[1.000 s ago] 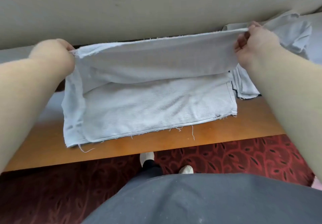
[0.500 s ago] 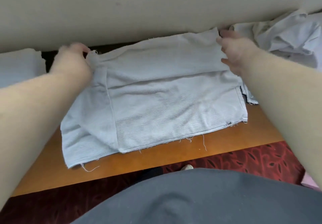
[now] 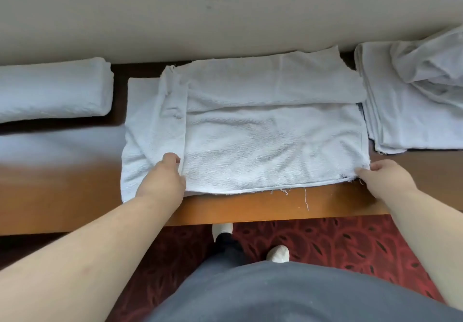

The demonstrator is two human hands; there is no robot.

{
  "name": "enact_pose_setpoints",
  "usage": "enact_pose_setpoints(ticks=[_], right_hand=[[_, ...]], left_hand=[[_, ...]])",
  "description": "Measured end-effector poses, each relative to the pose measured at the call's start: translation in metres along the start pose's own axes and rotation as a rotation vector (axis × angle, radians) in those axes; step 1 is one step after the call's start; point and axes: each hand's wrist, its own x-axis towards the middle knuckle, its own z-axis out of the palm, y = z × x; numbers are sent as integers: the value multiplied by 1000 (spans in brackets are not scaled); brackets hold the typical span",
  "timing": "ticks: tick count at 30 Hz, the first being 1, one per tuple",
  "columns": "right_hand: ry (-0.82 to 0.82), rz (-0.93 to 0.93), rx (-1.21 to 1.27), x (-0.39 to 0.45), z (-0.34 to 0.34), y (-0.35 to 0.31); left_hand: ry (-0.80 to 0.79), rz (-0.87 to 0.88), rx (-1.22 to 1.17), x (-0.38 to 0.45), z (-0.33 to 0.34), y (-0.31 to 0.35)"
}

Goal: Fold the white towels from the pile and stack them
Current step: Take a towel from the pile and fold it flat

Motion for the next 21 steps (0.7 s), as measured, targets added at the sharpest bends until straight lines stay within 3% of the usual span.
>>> enact_pose_setpoints(ticks=[5, 8, 13, 17, 21], right_hand=[[-9, -22, 104, -2, -4, -2], [72, 12, 336, -11, -6, -4], [67, 110, 857, -16, -14, -13], [-7, 208, 1114, -10, -23, -27], [-7, 198, 1356, -13, -38, -54]], left_hand=[[57, -184, -154, 0, -17, -12], [129, -369, -451, -2, -22, -21], [216, -672, -1005, -4, -26, -23], [184, -727, -1211, 1, -36, -20], [298, -720, -1296, 19, -61, -15]])
